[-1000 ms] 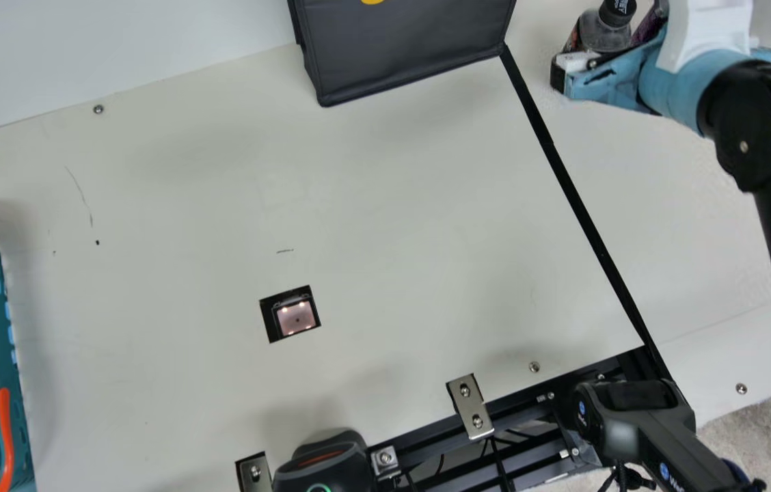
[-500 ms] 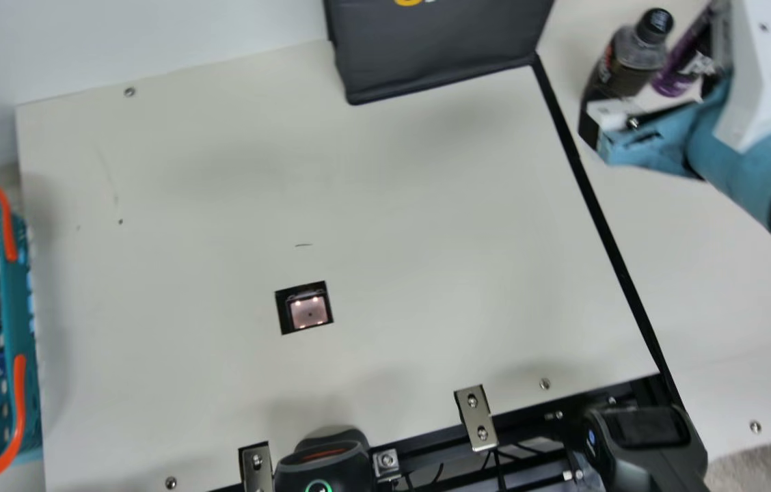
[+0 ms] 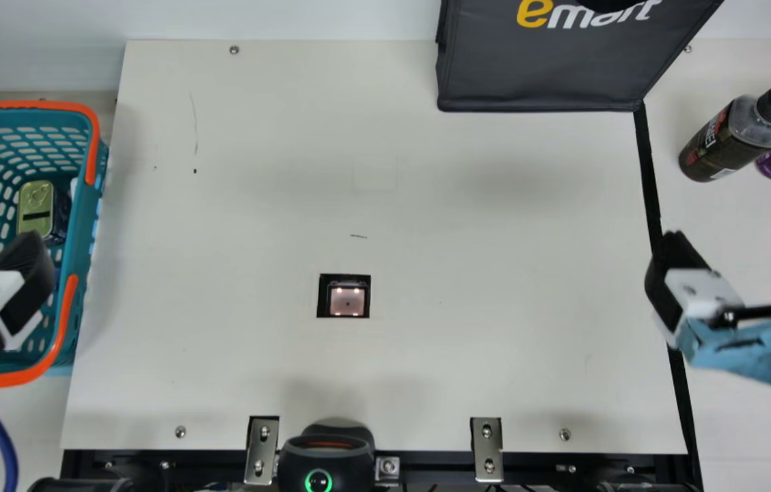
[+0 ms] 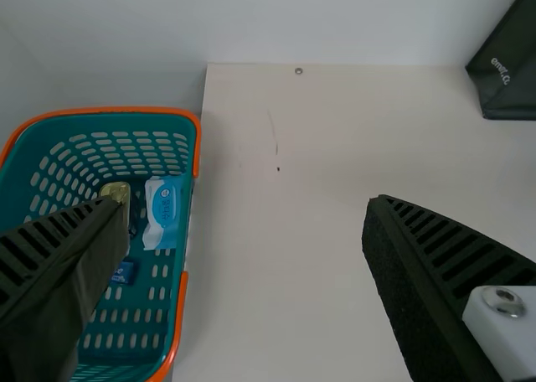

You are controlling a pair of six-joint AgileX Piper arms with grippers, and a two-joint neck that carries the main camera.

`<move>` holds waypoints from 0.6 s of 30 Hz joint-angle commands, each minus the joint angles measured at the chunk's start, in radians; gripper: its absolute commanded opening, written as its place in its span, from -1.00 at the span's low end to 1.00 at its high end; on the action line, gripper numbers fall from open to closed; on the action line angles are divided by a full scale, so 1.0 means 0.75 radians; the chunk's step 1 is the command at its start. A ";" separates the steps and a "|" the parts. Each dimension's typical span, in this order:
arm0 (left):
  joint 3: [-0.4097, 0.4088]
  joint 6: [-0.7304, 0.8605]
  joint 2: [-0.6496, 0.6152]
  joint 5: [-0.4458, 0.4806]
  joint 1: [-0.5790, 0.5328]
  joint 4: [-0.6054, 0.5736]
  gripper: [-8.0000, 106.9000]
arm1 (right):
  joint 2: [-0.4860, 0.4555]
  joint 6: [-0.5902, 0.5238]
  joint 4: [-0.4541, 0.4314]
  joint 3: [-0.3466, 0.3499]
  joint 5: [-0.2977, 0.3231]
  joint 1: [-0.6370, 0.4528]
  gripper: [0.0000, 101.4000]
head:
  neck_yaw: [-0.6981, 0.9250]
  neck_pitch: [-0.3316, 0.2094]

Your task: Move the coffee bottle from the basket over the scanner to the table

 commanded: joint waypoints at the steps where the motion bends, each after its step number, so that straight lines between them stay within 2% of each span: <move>1: 0.000 0.000 0.000 0.000 0.000 0.000 0.71 | 0.000 0.000 0.000 0.000 0.000 0.000 0.87 | 0.002 -0.039; 3: 0.000 0.000 0.000 0.000 0.000 0.000 0.71 | -0.006 0.000 0.003 -0.002 0.030 0.003 0.87 | 0.002 -0.039; 18: 0.000 0.000 0.000 0.000 0.000 0.000 0.71 | -0.011 0.000 0.006 -0.002 0.026 0.003 0.87 | 0.002 -0.039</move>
